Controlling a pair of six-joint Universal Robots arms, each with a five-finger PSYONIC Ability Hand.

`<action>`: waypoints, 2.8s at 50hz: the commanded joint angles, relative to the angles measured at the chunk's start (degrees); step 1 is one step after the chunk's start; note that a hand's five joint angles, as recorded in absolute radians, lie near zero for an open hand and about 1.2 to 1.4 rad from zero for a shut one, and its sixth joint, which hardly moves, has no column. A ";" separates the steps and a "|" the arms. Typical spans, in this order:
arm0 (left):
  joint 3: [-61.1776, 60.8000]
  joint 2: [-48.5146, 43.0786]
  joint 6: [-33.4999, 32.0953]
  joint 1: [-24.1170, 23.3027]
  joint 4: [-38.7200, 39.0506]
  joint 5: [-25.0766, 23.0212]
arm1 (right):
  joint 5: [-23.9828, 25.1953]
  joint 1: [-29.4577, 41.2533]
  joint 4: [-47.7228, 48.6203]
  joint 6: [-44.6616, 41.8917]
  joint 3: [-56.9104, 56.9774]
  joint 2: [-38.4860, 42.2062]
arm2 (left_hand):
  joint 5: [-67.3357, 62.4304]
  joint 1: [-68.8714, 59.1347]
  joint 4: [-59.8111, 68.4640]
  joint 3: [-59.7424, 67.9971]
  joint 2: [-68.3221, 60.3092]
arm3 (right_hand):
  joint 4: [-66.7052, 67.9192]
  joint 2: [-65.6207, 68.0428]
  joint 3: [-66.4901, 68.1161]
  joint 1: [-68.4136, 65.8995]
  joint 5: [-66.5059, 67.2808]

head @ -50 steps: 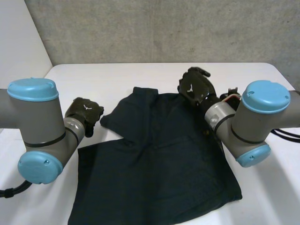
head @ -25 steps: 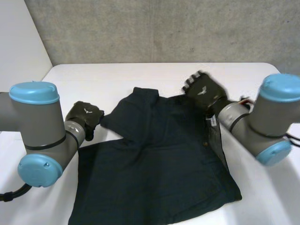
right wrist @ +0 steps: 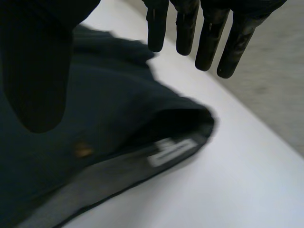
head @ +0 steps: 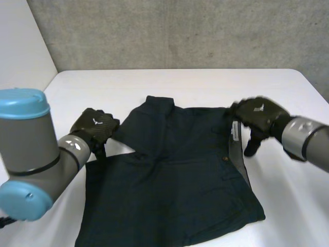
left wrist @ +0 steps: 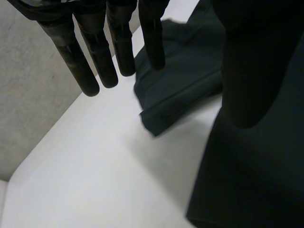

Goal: Fold the shorts.

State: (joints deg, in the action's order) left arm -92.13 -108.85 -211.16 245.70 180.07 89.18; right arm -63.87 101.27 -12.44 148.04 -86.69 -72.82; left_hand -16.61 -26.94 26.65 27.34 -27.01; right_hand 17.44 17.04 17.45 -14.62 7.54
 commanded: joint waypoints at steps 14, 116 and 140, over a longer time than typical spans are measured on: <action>-21.60 17.18 17.71 -4.88 -2.10 0.99 | 8.66 -5.54 -2.68 -19.26 -28.78 -7.51 | -1.61 -1.27 1.56 0.87 -1.21 | 10.48 10.87 10.47 -13.29 10.37; -8.61 13.24 3.66 -14.90 -14.06 8.91 | 6.91 -15.13 -30.64 -27.38 -13.78 -11.75 | -53.39 -53.06 53.35 52.66 -52.99 | 62.56 62.96 62.55 -65.38 62.46; 47.55 -38.36 -16.39 -11.83 7.40 8.99 | -15.23 1.65 13.57 -6.71 6.80 12.61 | -53.39 -53.06 53.35 52.66 -52.99 | 62.56 62.96 62.55 -65.38 62.46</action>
State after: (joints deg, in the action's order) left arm -53.86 -138.53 -226.75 232.12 187.75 98.51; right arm -76.80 100.78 -8.50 141.89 -81.78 -64.35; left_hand -56.81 -63.93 68.72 68.13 -68.60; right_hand 68.30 66.52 67.98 -55.90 56.46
